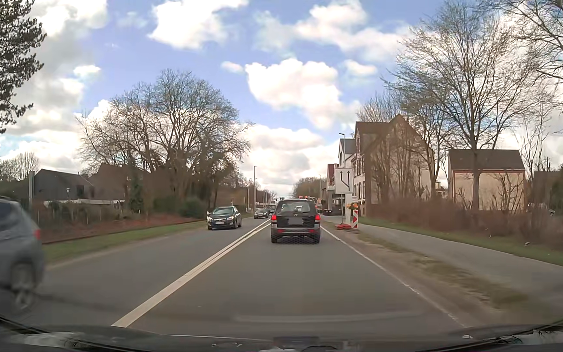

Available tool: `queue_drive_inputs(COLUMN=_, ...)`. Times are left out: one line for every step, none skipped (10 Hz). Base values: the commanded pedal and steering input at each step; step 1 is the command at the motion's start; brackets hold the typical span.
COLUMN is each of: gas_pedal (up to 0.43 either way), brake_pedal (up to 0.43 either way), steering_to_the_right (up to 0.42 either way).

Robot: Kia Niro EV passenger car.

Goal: Follow the waypoints while adhering to traffic rules and regulations

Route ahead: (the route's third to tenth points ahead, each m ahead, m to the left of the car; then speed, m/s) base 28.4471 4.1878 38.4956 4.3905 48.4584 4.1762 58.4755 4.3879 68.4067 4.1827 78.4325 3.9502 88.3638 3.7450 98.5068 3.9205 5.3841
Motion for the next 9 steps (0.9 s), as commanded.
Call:
queue_drive_inputs(gas_pedal=0.118, brake_pedal=0.000, steering_to_the_right=0.000)
queue_drive_inputs(gas_pedal=0.110, brake_pedal=0.000, steering_to_the_right=0.000)
queue_drive_inputs(gas_pedal=0.110, brake_pedal=0.000, steering_to_the_right=0.000)
queue_drive_inputs(gas_pedal=0.110, brake_pedal=0.000, steering_to_the_right=0.000)
queue_drive_inputs(gas_pedal=0.110, brake_pedal=0.000, steering_to_the_right=0.000)
queue_drive_inputs(gas_pedal=0.130, brake_pedal=0.000, steering_to_the_right=0.000)
queue_drive_inputs(gas_pedal=0.150, brake_pedal=0.000, steering_to_the_right=0.000)
queue_drive_inputs(gas_pedal=0.169, brake_pedal=0.000, steering_to_the_right=0.000)
queue_drive_inputs(gas_pedal=0.177, brake_pedal=0.000, steering_to_the_right=0.000)
